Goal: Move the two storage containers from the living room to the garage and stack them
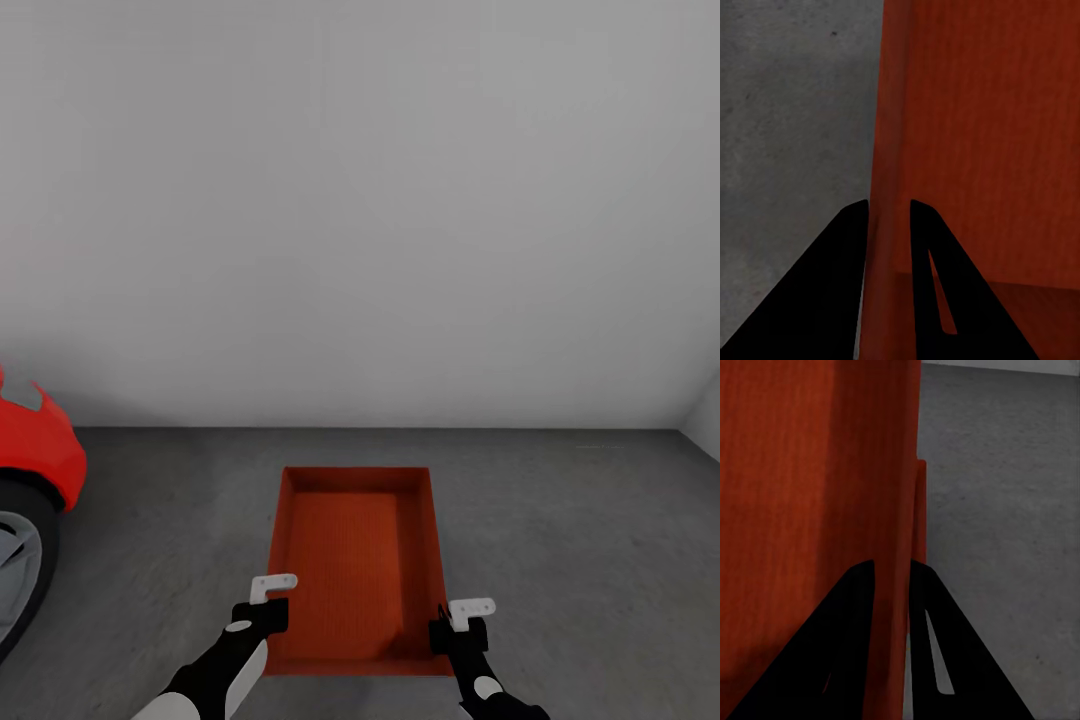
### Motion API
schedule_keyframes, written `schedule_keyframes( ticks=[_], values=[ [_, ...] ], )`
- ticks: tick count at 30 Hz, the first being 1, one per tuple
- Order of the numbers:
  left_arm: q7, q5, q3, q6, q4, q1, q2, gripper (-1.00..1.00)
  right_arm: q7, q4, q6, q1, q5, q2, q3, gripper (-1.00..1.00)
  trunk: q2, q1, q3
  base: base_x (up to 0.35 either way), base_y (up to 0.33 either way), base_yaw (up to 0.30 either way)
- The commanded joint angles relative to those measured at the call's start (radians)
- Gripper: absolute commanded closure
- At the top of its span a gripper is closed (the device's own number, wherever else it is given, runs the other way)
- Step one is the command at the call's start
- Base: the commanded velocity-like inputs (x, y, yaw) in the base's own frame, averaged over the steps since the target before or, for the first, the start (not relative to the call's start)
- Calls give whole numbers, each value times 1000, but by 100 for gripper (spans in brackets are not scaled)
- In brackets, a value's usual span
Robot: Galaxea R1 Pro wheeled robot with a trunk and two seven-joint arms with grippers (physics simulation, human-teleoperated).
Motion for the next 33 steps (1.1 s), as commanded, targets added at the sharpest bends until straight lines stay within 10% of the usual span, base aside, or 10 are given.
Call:
schedule_keyframes(
  ticks=[1, 33],
  values=[
    [16, 10, -11, 6, 18, 0, 5, 100, -59, -1, -63, -2, -11, -8, -14, 100, -1, 0, -1, 206, 0, 0],
    [16, 10, -11, 6, 18, 0, 5, 100, -60, -1, -63, -2, -11, -8, -14, 100, -1, 0, -10, 205, 0, 0]
  ],
)
